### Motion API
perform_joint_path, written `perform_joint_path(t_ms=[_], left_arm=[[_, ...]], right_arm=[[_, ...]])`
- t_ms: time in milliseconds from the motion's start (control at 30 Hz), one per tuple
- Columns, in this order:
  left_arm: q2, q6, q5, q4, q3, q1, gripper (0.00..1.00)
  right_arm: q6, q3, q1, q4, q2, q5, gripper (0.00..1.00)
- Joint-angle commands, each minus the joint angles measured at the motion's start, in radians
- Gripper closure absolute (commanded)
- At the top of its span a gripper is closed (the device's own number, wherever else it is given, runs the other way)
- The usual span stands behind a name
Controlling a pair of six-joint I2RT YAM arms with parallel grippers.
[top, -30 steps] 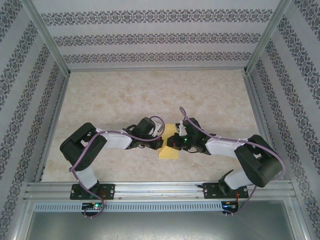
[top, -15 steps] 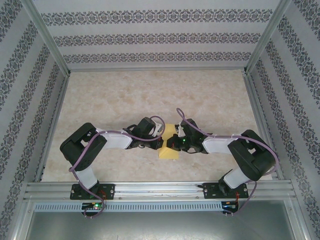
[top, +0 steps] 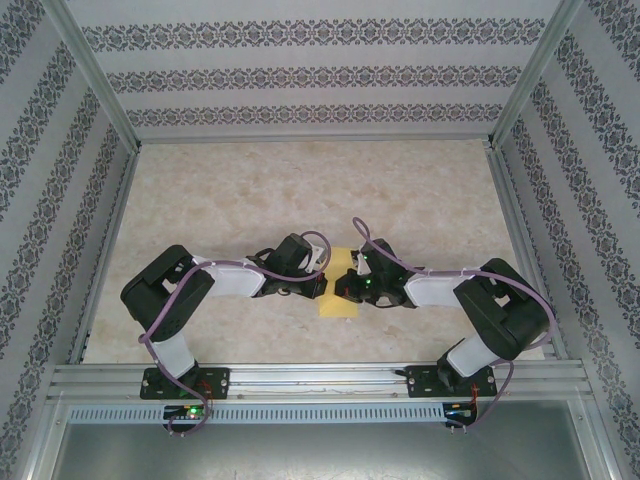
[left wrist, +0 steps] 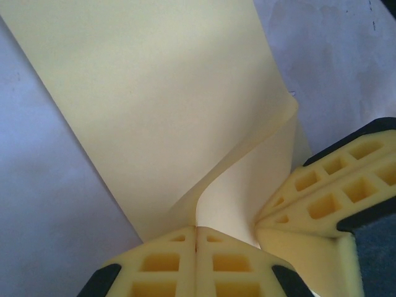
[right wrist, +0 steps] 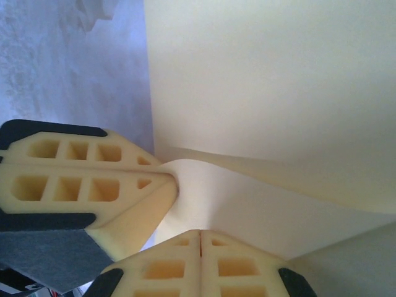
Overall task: Fold a paper plane with a square sheet of paper (fold left side to right side)
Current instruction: Fold the triangle a second time at the center of the table.
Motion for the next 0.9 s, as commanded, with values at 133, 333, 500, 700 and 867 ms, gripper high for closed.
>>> perform_joint_path(t_ms=[133,333,500,700,867], left_arm=[[0.023,0.014,-0.057,-0.07,-0.002,-0.007,0.95],[-0.058,-0.015,-0.056,-0.063,0.024,-0.004,0.81],[-0.189,-0.025,-0.099,-0.138,0.04,0.013,0.74],[-0.314,-0.059,-0.05,-0.268,0.022,0.014,0.81],[-0.347,-0.197,0.104,-0.194,-0.051,-0.004,0.89]], right_arm=[[0.009,-0.04,0.011,0.001,0.02,0.04,1.0],[0.017,-0.064,0.01,0.001,0.017,0.048,1.0],[0.02,-0.076,0.011,0.0,0.006,0.053,1.0],[0.013,-0.078,0.011,0.002,0.003,0.051,1.0],[0.014,-0.075,0.011,0.003,0.01,0.047,1.0]])
